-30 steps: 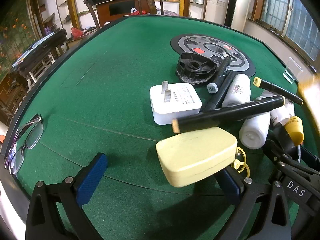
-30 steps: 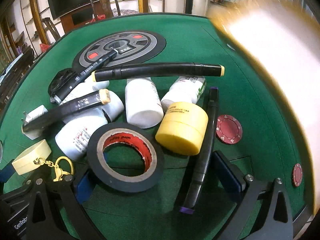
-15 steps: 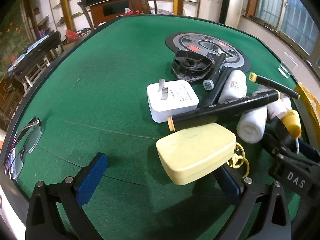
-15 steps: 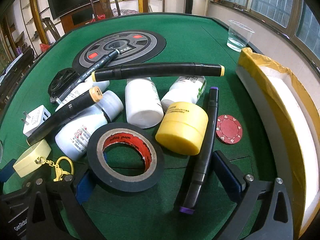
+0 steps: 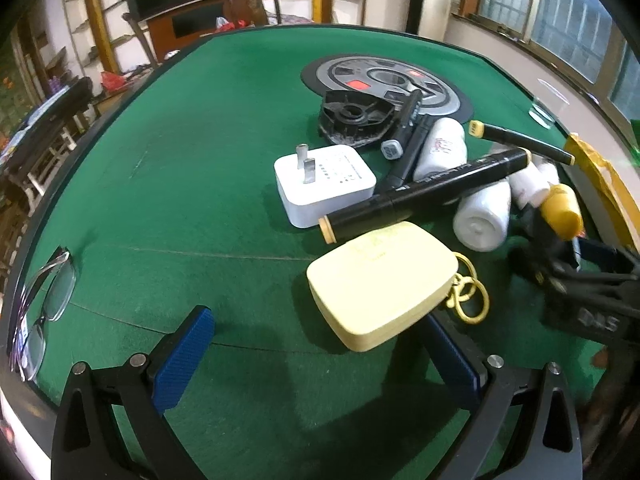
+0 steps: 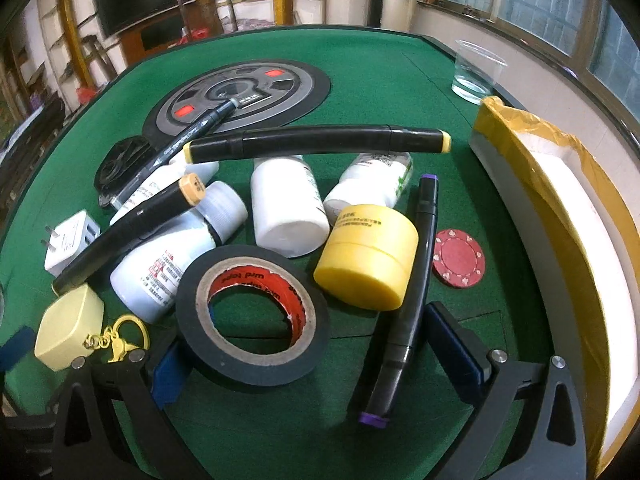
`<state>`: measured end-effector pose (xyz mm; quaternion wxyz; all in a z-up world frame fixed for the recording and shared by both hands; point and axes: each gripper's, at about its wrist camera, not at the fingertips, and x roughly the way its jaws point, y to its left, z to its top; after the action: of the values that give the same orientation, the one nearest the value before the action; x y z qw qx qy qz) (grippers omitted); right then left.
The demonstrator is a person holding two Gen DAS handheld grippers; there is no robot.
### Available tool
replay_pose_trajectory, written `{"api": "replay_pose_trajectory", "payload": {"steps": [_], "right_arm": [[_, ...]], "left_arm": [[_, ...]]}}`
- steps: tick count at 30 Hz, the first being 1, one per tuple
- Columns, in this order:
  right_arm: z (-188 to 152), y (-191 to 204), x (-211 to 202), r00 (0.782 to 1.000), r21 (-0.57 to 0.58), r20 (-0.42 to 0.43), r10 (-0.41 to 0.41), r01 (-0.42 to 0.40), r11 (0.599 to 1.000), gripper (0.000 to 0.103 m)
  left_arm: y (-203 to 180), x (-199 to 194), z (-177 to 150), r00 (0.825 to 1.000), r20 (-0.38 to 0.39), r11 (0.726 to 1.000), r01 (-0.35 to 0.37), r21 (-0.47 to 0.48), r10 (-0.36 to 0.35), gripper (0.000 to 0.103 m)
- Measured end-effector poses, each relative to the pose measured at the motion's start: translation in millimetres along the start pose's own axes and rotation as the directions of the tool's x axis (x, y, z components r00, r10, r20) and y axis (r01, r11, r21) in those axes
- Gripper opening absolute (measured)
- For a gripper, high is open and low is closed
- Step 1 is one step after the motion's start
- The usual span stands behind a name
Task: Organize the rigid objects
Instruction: 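Grasp the cream rectangular case with keyring using the left gripper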
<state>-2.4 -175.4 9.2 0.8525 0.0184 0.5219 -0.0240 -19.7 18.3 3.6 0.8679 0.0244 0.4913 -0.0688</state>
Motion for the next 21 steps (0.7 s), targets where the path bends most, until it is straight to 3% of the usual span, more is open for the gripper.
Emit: {"api": "replay_pose_trajectory", "payload": {"steps": [3, 7, 10, 13, 17, 21], "right_arm": [[5, 2, -2, 0.995, -0.129, -0.077, 0.055, -0.065, 0.990, 0.103], [-4, -15, -13, 0.983, -0.151, -0.148, 0.105, -0.127, 0.980, 0.102], [-13, -25, -32, 0.978, -0.153, -0.114, 0.174, -0.190, 0.970, 0.102], [-16, -30, -41, 0.979, -0.167, -0.096, 0.182, -0.196, 0.966, 0.102], [-14, -41, -53, 0.979, -0.147, -0.062, 0.194, -0.201, 0.968, 0.102], [-13, -50, -73, 0.962, -0.124, -0.001, 0.274, -0.272, 0.954, 0.102]], "left_arm": [[4, -4, 5, 0.999, -0.015, 0.999, 0.039, -0.005, -0.039, 0.103], [4, -14, 15, 0.997, 0.006, 0.997, 0.076, 0.027, -0.076, 0.103], [2, -13, 22, 0.995, 0.000, 0.993, 0.101, 0.067, -0.101, 0.097], [-5, -7, 24, 0.992, -0.041, 0.986, 0.123, 0.115, -0.119, 0.094], [-7, -7, 20, 0.990, -0.064, 0.983, 0.133, 0.130, -0.125, 0.093], [-5, -10, 10, 0.984, -0.085, 0.980, 0.166, 0.107, -0.157, 0.093]]}}
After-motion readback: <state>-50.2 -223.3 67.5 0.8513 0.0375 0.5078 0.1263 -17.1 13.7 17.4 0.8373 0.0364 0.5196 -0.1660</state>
